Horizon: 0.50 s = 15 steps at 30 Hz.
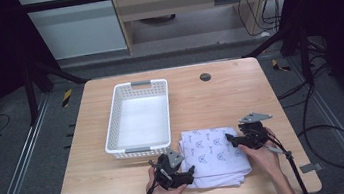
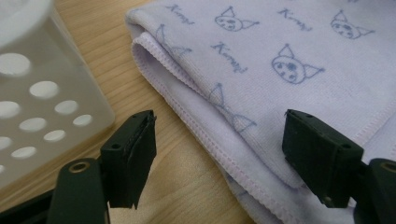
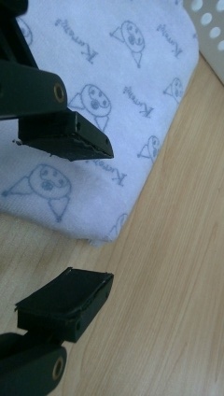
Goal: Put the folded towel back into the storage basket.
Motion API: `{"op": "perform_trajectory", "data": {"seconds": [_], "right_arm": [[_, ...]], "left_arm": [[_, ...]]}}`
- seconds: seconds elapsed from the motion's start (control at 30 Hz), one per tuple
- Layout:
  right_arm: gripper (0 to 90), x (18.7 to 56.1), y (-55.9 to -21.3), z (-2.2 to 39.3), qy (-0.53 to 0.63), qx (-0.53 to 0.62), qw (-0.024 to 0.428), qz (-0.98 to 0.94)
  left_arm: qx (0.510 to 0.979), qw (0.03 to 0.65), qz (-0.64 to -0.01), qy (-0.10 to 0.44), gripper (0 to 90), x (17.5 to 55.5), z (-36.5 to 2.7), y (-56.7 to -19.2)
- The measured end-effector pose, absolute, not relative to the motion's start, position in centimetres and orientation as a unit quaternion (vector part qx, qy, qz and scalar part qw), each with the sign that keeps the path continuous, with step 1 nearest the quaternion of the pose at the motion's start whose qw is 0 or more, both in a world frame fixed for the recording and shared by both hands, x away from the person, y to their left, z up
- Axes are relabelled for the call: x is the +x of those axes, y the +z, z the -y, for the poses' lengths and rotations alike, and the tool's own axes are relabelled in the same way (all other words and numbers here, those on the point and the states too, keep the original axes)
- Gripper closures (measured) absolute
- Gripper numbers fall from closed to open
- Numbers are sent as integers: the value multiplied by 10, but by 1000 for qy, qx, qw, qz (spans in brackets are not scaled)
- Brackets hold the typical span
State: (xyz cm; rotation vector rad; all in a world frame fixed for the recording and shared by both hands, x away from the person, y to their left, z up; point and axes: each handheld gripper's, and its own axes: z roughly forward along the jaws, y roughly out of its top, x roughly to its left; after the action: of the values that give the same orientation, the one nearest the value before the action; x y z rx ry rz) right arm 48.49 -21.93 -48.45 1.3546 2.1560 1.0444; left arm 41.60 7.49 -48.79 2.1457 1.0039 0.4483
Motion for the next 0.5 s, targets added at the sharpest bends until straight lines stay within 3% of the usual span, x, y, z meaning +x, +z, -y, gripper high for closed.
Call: {"op": "perform_trajectory", "data": {"seconds": [0.5], "right_arm": [[373, 489, -495, 216, 360, 487, 178, -775]], "left_arm": [[829, 360, -400, 155, 243, 420, -74, -497]]}}
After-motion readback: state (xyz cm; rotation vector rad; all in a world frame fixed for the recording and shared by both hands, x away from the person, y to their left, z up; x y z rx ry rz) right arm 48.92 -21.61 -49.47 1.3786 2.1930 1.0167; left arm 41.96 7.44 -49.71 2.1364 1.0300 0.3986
